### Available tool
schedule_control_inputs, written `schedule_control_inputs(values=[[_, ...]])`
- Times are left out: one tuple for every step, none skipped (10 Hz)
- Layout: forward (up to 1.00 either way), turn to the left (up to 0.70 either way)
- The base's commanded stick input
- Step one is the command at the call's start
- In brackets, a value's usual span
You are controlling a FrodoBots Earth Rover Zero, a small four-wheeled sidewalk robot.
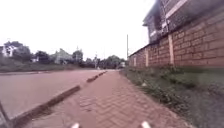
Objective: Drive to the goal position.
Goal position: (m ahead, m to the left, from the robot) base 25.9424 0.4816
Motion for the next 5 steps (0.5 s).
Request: schedule_control_inputs(values=[[0.5,-0.24],[0.5,0.02],[0.5,0.09],[0.5,0.06],[0.5,0.03]])
